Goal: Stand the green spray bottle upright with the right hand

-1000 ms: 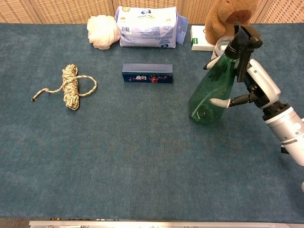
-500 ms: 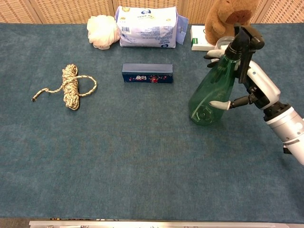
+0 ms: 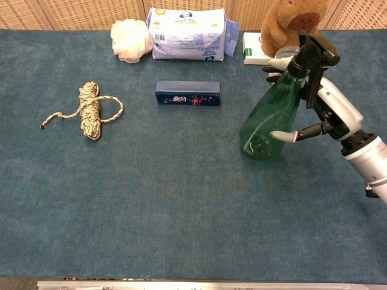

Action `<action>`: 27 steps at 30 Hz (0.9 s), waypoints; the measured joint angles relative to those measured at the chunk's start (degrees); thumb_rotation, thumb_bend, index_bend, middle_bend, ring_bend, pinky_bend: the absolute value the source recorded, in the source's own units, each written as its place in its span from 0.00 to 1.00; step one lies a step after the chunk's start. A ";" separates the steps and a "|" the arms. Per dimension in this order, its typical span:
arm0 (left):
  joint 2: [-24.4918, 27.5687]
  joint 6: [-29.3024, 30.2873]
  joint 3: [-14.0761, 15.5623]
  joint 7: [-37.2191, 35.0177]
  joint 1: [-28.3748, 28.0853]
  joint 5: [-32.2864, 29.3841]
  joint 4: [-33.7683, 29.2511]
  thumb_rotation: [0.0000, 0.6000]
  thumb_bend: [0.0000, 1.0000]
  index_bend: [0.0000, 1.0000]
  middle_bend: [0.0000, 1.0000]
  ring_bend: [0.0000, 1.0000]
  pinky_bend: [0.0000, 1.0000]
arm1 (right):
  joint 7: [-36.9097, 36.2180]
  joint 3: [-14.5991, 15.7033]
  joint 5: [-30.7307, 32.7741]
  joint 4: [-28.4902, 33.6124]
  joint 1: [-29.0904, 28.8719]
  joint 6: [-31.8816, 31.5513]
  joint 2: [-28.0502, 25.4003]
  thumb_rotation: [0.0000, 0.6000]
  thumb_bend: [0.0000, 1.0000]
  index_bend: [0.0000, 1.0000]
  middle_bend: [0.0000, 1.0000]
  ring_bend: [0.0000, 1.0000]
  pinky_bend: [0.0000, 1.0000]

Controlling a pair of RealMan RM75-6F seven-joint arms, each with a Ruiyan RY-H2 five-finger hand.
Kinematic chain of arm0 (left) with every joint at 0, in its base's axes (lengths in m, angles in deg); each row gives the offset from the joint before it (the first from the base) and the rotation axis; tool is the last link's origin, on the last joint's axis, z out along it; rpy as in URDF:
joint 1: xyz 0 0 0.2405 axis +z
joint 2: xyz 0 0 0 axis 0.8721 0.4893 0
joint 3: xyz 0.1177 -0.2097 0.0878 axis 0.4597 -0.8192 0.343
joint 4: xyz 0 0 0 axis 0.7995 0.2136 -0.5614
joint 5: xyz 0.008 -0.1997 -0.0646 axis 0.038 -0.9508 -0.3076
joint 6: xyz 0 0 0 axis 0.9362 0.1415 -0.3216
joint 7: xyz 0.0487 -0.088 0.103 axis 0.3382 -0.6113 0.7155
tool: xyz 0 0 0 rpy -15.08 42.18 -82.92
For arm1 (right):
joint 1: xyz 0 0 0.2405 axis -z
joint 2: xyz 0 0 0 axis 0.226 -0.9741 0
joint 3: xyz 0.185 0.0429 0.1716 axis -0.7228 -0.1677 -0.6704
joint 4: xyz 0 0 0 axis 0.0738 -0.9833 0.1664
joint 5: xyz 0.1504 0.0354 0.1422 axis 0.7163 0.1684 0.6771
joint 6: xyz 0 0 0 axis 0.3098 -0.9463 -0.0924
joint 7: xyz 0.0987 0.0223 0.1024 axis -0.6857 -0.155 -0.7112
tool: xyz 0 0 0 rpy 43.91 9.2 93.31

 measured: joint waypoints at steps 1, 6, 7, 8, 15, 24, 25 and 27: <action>-0.01 -0.01 0.00 0.03 -0.01 -0.01 0.00 1.00 0.00 0.49 0.50 0.34 0.45 | 0.01 0.02 -0.02 0.15 0.03 -0.05 -0.11 1.00 0.00 0.12 0.14 0.15 0.33; 0.00 0.00 0.02 -0.02 -0.01 -0.01 -0.01 1.00 0.00 0.49 0.49 0.34 0.45 | -0.01 0.19 -0.34 1.10 0.19 -0.65 -0.82 1.00 0.00 0.10 0.13 0.14 0.32; -0.01 -0.01 0.03 0.00 -0.02 -0.01 0.02 1.00 0.00 0.49 0.50 0.34 0.45 | 0.04 0.21 -0.39 1.32 0.24 -0.79 -0.98 1.00 0.00 0.09 0.13 0.14 0.32; -0.03 -0.06 0.05 0.03 -0.02 -0.02 0.02 1.00 0.00 0.49 0.50 0.34 0.45 | 0.10 0.23 -0.44 1.55 0.28 -0.93 -1.13 1.00 0.00 0.09 0.12 0.13 0.32; -0.14 -0.10 0.12 0.38 -0.08 -0.03 -0.05 1.00 0.00 0.49 0.50 0.34 0.45 | 0.74 0.28 -0.66 3.63 0.71 -1.83 -2.73 1.00 0.00 0.05 0.10 0.12 0.29; -0.36 -0.25 0.12 0.91 -0.20 -0.33 0.01 1.00 0.00 0.49 0.50 0.34 0.45 | 3.79 -0.02 -0.86 7.01 1.64 -3.82 -5.33 1.00 0.00 0.02 0.10 0.08 0.27; -0.39 -0.25 0.13 0.97 -0.20 -0.32 0.02 1.00 0.00 0.49 0.50 0.34 0.45 | 4.03 -0.05 -0.84 7.39 1.74 -3.94 -5.61 1.00 0.00 0.02 0.10 0.08 0.27; -0.47 -0.19 0.16 1.16 -0.19 -0.32 0.01 1.00 0.00 0.49 0.50 0.34 0.45 | 4.68 -0.08 -0.77 8.73 2.06 -4.22 -6.56 1.00 0.00 0.02 0.10 0.08 0.27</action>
